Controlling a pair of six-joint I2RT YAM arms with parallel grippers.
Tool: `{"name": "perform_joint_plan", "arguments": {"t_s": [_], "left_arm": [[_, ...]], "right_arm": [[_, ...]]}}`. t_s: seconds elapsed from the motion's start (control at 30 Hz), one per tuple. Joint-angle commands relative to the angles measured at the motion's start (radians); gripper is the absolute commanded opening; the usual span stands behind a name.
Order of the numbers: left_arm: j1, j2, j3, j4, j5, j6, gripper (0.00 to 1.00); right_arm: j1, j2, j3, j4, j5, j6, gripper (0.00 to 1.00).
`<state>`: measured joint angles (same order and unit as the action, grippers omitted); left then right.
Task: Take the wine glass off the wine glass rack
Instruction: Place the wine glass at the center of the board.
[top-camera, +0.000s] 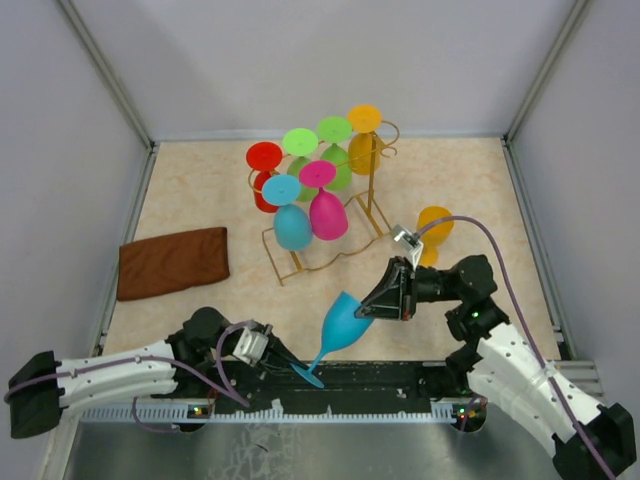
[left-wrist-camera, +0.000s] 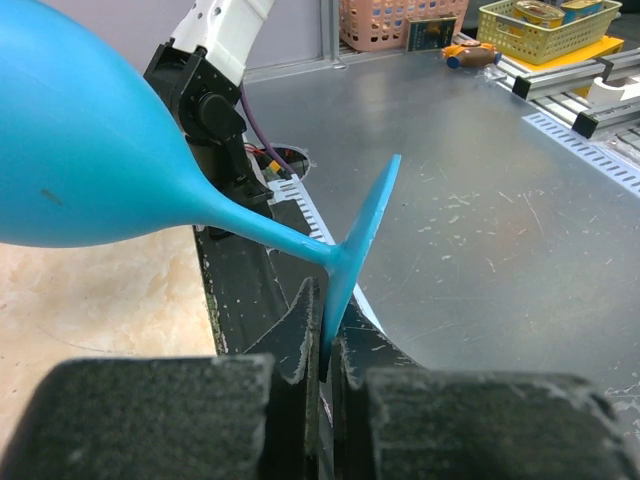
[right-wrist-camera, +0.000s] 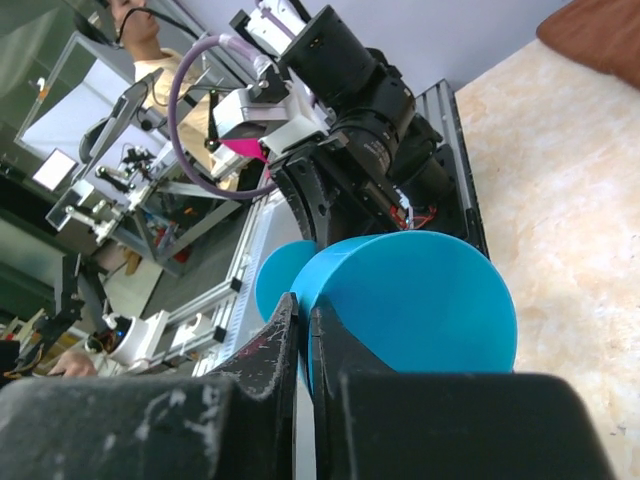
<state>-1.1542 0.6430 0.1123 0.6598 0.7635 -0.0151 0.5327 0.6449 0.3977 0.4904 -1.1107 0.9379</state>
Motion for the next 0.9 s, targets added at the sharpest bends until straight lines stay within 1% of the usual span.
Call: {"name": "perform_joint_plan", "arguments": {"t_s": [0.0,0.07,0.13,0.3,0.4,0.5,0.63,0.67,0.7,0.73,0.87], "left_arm": [[0.018,0.001,-0.014,0.043,-0.119,-0.028,0.0],[0.018,0.001,-0.012,0.043,-0.13,-0.026,0.0],[0.018,0.004,-0.011,0.041,-0.145,-0.029,0.03],[0.019,0.01,-0.022,0.043,-0.166,-0.06,0.18],[0.018,0.011,-0.022,0.043,-0.166,-0.072,0.25],[0.017,0.011,-0.02,0.046,-0.193,-0.102,0.42],[0.017,0.003,-0.02,0.045,-0.185,-0.114,0.53],[0.018,0.0,-0.021,0.042,-0.19,-0.12,0.64],[0.019,-0.004,-0.022,0.04,-0.195,-0.131,0.73],[0.019,-0.007,-0.023,0.037,-0.196,-0.136,0.75],[0.018,-0.022,-0.021,0.021,-0.185,-0.133,0.77]], "right_arm": [[0.04,-0.033,0.03,0.006,-0.062,-0.015,0.0],[0.039,-0.04,0.031,0.002,-0.061,-0.019,0.0],[0.04,-0.049,0.032,0.002,-0.061,-0.022,0.0],[0.042,-0.083,0.032,0.002,-0.054,-0.037,0.0],[0.045,-0.092,0.037,-0.024,-0.046,-0.057,0.0],[0.047,-0.09,0.046,-0.08,-0.023,-0.1,0.0],[0.047,-0.088,0.061,-0.115,-0.017,-0.129,0.0],[0.047,-0.091,0.068,-0.131,-0.011,-0.14,0.0],[0.047,-0.093,0.074,-0.154,-0.005,-0.154,0.0],[0.048,-0.095,0.083,-0.179,0.001,-0.17,0.0],[0.047,-0.101,0.114,-0.278,0.031,-0.213,0.0]]}}
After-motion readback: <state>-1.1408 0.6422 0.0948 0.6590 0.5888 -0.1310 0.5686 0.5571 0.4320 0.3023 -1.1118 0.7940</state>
